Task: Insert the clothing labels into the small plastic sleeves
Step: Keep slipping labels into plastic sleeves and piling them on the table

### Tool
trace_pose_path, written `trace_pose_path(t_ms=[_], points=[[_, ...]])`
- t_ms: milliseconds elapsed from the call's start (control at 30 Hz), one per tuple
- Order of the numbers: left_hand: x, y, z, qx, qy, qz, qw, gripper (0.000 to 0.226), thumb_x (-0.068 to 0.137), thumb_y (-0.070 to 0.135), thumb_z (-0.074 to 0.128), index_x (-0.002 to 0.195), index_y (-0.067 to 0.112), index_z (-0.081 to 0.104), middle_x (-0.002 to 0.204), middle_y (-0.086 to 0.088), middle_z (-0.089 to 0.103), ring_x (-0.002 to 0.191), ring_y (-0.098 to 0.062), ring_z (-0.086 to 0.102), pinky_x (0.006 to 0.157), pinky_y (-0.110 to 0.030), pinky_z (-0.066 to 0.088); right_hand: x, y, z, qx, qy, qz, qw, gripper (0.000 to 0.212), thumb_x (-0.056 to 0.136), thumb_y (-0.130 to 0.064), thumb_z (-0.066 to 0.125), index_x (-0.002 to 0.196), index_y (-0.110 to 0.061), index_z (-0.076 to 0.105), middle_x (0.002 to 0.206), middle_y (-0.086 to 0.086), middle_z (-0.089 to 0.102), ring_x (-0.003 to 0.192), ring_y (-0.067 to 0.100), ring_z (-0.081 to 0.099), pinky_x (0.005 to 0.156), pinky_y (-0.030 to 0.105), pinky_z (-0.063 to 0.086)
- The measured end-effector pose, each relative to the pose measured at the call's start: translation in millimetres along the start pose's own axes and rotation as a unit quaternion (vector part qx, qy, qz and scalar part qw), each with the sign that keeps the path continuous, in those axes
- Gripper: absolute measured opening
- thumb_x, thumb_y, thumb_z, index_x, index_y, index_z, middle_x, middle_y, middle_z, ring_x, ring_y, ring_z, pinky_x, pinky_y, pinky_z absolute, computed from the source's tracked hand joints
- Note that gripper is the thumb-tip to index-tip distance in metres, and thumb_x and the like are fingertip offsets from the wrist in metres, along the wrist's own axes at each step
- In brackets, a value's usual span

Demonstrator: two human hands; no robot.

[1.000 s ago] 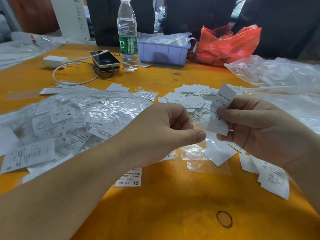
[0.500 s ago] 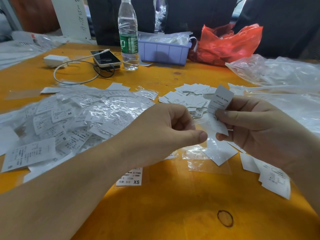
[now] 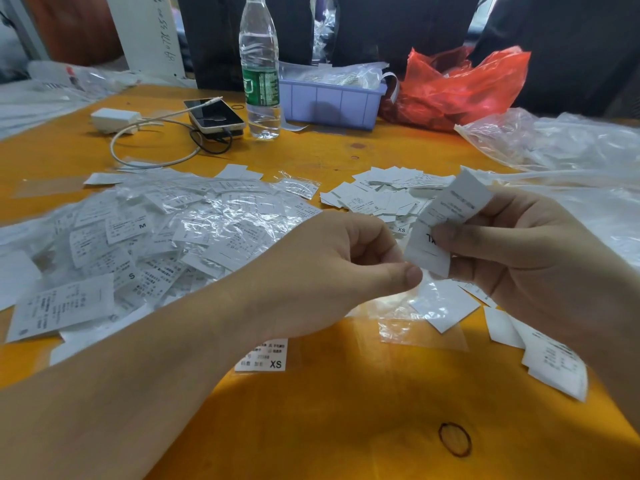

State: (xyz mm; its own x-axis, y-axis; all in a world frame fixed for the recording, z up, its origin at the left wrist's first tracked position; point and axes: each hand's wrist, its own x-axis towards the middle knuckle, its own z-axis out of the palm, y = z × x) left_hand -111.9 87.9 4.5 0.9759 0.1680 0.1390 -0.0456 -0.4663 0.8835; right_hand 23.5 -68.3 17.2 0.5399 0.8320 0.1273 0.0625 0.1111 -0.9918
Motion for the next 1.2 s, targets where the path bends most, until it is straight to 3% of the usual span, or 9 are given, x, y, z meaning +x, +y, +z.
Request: trace_pose_path(t_ms=[100,200,333,433,567,833,933,1067,1200], points=[[-1,2,0,0.0,0.002,-0.003,1.0,0.024,0.084,0.039,0.072,0.078,0.017,0.065,0.07,-0.007,0.057,0.063,-0.018,0.051,0.061,-0.032,0.043,-2,-2,2,0.003,-0.011,-0.011,1.0,0.023,0.059,-0.012,0.073,0.081,-0.01,0.075,0.09,0.016,0.073,0.084,0.031,0.072,0.067,0.034,0.06],[-1,3,0,0.003,0.004,-0.002,1.0,0.027,0.084,0.04,0.072,0.083,0.013,0.066,0.082,-0.016,0.062,0.07,-0.03,0.057,0.064,-0.035,0.045,-2,-2,3,-0.004,-0.008,-0.018,1.0,0.032,0.059,-0.011,0.073,0.088,-0.001,0.067,0.09,0.02,0.073,0.082,0.031,0.072,0.063,0.03,0.058],[-1,4,1,-0.002,0.003,0.006,1.0,0.032,0.081,0.041,0.069,0.081,0.009,0.064,0.079,-0.019,0.058,0.068,-0.03,0.055,0.065,-0.039,0.043,-2,-1,3,-0.011,-0.008,-0.012,1.0,0.041,0.062,-0.014,0.073,0.097,0.003,0.064,0.101,0.024,0.071,0.09,0.037,0.07,0.068,0.033,0.06],[-1,4,2,0.001,-0.003,0.007,1.0,0.031,0.08,0.041,0.065,0.085,0.01,0.067,0.08,-0.016,0.059,0.071,-0.029,0.056,0.068,-0.047,0.048,-2,-1,2,-0.012,-0.026,0.0,1.0,0.033,0.063,-0.018,0.073,0.094,-0.006,0.072,0.102,0.02,0.072,0.093,0.033,0.07,0.068,0.028,0.059],[0,1,1,0.009,0.004,0.012,1.0,0.015,0.088,0.035,0.065,0.088,0.021,0.071,0.078,-0.003,0.065,0.069,-0.014,0.06,0.068,-0.035,0.05,-1,0,0,-0.022,-0.062,0.022,0.998,0.031,0.065,-0.029,0.078,0.094,-0.015,0.077,0.1,0.017,0.072,0.088,0.027,0.067,0.068,0.027,0.057],[-1,-1,1,0.02,0.007,-0.001,1.0,0.014,0.091,0.034,0.065,0.091,0.022,0.071,0.077,0.012,0.068,0.071,-0.002,0.063,0.068,-0.023,0.052,1,-9,-10,-0.037,0.015,-0.032,0.999,0.007,0.073,-0.024,0.074,0.07,-0.018,0.073,0.078,0.008,0.071,0.067,0.019,0.06,0.066,0.032,0.057],[-1,0,0,0.023,0.01,0.0,1.0,0.024,0.084,0.041,0.061,0.087,0.02,0.07,0.074,0.013,0.066,0.07,-0.006,0.063,0.069,-0.03,0.052,0,-8,-6,-0.048,0.008,-0.038,0.998,0.01,0.067,-0.026,0.075,0.068,-0.016,0.072,0.074,0.009,0.07,0.064,0.019,0.06,0.063,0.028,0.056],[0,0,0,0.03,0.014,0.01,0.999,0.026,0.085,0.043,0.061,0.084,0.017,0.068,0.08,-0.005,0.065,0.076,-0.024,0.061,0.068,-0.041,0.05,-3,-4,1,-0.081,-0.027,-0.016,0.996,0.014,0.062,-0.021,0.084,0.069,-0.017,0.073,0.076,0.012,0.07,0.064,0.021,0.06,0.062,0.025,0.055],[1,-3,1,0.035,0.01,0.005,0.999,0.022,0.082,0.045,0.06,0.076,0.025,0.066,0.073,0.003,0.064,0.066,-0.012,0.059,0.06,-0.025,0.046,0,-4,-2,-0.072,0.006,-0.025,0.997,0.007,0.068,-0.019,0.079,0.07,-0.016,0.074,0.076,0.013,0.07,0.064,0.023,0.06,0.061,0.026,0.055]])
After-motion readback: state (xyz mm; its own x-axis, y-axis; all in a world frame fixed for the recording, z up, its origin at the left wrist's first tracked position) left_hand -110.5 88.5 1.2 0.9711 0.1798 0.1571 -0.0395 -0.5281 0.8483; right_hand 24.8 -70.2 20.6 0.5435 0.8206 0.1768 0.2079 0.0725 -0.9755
